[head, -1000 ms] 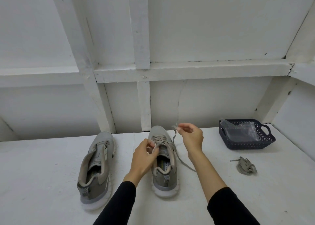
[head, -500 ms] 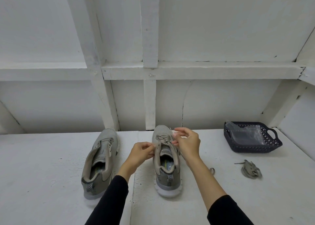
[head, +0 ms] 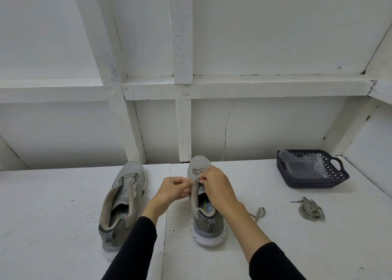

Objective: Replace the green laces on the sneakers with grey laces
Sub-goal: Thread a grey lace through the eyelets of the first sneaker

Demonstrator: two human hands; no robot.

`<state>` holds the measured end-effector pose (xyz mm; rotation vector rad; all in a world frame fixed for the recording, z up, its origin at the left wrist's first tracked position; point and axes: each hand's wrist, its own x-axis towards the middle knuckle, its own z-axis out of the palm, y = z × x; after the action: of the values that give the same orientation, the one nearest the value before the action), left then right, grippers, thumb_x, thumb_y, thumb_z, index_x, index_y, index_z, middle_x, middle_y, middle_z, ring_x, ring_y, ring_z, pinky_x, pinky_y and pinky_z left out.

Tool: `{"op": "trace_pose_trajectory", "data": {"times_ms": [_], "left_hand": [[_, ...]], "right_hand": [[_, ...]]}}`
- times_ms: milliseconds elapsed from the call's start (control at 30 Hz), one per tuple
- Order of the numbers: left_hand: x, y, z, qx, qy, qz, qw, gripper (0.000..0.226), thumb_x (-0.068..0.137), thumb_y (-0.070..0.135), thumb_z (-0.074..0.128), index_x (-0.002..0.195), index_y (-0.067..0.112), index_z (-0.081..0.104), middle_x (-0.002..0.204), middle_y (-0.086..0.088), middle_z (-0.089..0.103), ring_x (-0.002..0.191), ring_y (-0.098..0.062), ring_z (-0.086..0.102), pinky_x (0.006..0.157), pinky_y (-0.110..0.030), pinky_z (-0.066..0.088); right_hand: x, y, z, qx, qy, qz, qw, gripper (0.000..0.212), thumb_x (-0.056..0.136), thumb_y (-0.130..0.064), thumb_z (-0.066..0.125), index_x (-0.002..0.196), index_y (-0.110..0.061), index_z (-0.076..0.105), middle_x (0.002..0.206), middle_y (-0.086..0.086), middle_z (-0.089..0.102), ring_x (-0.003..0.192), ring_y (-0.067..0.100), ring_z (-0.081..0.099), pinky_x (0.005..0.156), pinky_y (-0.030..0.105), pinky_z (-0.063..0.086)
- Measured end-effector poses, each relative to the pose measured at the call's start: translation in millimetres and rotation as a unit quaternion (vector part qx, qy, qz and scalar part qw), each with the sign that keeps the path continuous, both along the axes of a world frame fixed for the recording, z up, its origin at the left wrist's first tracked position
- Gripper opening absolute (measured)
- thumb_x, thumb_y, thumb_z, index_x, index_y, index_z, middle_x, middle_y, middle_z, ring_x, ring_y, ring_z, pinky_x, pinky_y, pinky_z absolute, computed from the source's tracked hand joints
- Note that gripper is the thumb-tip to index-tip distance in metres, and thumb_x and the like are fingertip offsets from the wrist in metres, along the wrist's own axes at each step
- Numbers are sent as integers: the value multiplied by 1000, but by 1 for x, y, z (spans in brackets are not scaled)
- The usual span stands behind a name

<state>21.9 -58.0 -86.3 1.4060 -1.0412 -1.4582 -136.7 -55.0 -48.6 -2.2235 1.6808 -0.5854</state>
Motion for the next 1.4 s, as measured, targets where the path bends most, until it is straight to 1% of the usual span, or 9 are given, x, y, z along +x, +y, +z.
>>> {"op": "trace_pose_trajectory", "data": {"times_ms": [200,433,767,933,1033,1100,1200,1267,1400], "left_hand": [[-1,4,0,-9,14,5,1000,9,89,9,68,91,4,74,93,-20,73,84,-22,70,74,-24,58],[2,11,5,-23,38,-41,998,22,95,22,62,106,8,73,102,-12,74,96,-23,71,80,-23,56],[-12,5,6,-76,-51,26,995,19,99,19,55,95,3,64,94,-8,71,81,-17,68,66,-22,55],[-11,-6,22,-40,217,220,950,28,106,10,31,82,8,45,79,-4,54,62,-11,54,64,-24,55],[3,-8,20,-109,-39,164,980,22,105,17,33,89,14,47,74,1,44,58,-9,38,52,-18,37],[14,-11,8,-191,-277,45,941,22,104,26,39,94,20,58,79,4,54,75,-14,46,65,-22,40],[28,-14,-3,-161,-410,-94,893,26,95,52,50,84,38,70,98,12,60,105,-20,40,92,-35,35],[28,-11,-3,-154,-355,-117,915,31,87,61,54,81,36,71,102,19,61,111,-17,44,97,-38,35],[11,-3,18,-123,76,41,989,29,104,22,41,80,12,54,86,6,72,87,-10,64,81,-29,46]], "right_hand": [[5,-2,-1,8,47,3,999,17,95,-12,52,93,-4,68,101,8,61,90,22,56,76,33,47],[6,3,-4,22,-82,-40,996,15,91,-5,54,97,-16,61,88,-4,50,70,1,47,56,15,38],[5,8,-12,16,-173,-74,982,38,83,4,58,97,-25,40,100,-4,47,90,14,49,75,24,46],[-4,13,-22,12,-220,-199,955,41,80,-3,69,98,-18,35,105,0,40,97,17,42,73,21,36],[-5,13,-26,56,-269,-219,936,38,82,-8,70,99,-14,36,105,2,42,85,15,45,57,14,33],[-5,12,-27,56,-276,-225,933,37,82,-8,70,98,-12,38,104,3,43,82,14,43,54,13,32],[-5,10,-30,59,-290,-234,926,35,81,-8,70,97,-11,40,102,4,46,83,16,45,55,15,31],[-5,10,-31,63,-299,-235,923,33,80,-7,70,97,-10,41,101,4,47,84,16,46,57,16,33],[-5,10,-33,66,-303,-234,921,33,81,-6,69,99,-10,42,102,7,47,80,13,43,56,10,34]]}}
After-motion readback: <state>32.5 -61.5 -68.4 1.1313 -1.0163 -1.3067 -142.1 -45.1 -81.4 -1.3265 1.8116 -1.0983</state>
